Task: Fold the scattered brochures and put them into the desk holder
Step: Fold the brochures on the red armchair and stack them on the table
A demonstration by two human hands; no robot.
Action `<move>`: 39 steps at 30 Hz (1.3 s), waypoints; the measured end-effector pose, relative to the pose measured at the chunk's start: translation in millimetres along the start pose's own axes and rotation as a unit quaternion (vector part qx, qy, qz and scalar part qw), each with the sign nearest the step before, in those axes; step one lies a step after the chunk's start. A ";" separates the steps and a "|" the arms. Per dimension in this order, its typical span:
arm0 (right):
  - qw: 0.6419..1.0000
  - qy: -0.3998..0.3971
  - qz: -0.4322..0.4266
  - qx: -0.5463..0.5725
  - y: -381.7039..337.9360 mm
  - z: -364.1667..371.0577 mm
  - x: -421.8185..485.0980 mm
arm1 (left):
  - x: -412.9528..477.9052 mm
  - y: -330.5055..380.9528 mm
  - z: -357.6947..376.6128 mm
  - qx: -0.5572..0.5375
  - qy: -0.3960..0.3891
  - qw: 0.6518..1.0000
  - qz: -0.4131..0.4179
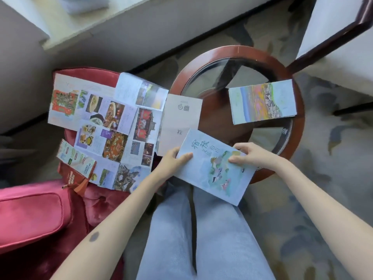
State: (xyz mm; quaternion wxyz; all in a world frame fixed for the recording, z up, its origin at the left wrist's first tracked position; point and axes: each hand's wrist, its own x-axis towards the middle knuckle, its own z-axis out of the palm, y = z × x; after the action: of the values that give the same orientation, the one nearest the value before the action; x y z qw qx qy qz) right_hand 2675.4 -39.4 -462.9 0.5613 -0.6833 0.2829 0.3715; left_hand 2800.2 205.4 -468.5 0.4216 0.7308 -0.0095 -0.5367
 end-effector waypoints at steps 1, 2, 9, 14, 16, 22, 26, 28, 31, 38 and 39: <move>0.999 0.045 0.008 -0.026 7.5 -2.5 -0.6 | 4.8 0.9 11.2 0.003 0.016 1.000 -0.007; 0.995 0.085 0.017 -0.049 15.4 -4.9 -0.9 | 10.0 1.8 22.3 0.014 0.028 0.999 -0.015; 0.958 0.227 0.098 -0.142 72.0 -25.6 4.0 | 44.5 5.4 92.2 0.189 0.044 0.981 -0.011; 0.937 0.277 0.100 -0.187 90.5 -40.6 18.6 | 67.7 1.4 121.2 0.307 0.051 0.950 -0.026; 0.926 0.306 0.093 -0.201 92.5 -43.5 24.8 | 73.3 -1.0 125.3 0.385 0.026 0.922 -0.028; 0.920 0.318 0.078 -0.213 93.4 -43.7 38.2 | 82.6 0.2 119.6 0.453 -0.036 0.890 -0.050; 0.903 0.353 0.057 -0.238 94.2 -32.9 38.5 | 76.0 8.2 123.3 0.624 -0.039 0.780 0.029; 0.878 0.391 0.028 -0.276 91.8 -20.8 35.4 | 66.1 19.0 129.8 0.668 0.007 0.737 0.103; 0.852 0.414 -0.017 -0.320 85.1 2.1 28.4 | 60.7 9.3 135.9 0.644 0.041 0.732 0.218; 0.836 0.326 0.046 -0.438 100.3 61.3 21.3 | 57.0 -19.8 146.8 0.706 -0.029 0.675 0.214; 0.837 0.314 0.069 -0.442 103.6 63.7 22.1 | 59.2 -21.6 144.8 0.711 -0.026 0.672 0.206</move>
State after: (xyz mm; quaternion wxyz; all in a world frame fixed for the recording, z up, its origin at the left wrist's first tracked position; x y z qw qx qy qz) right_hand 2592.6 1.7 -544.9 0.0537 -0.9174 0.2962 0.2601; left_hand 2701.1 104.0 -537.9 -0.1256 0.7750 -0.5493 -0.2861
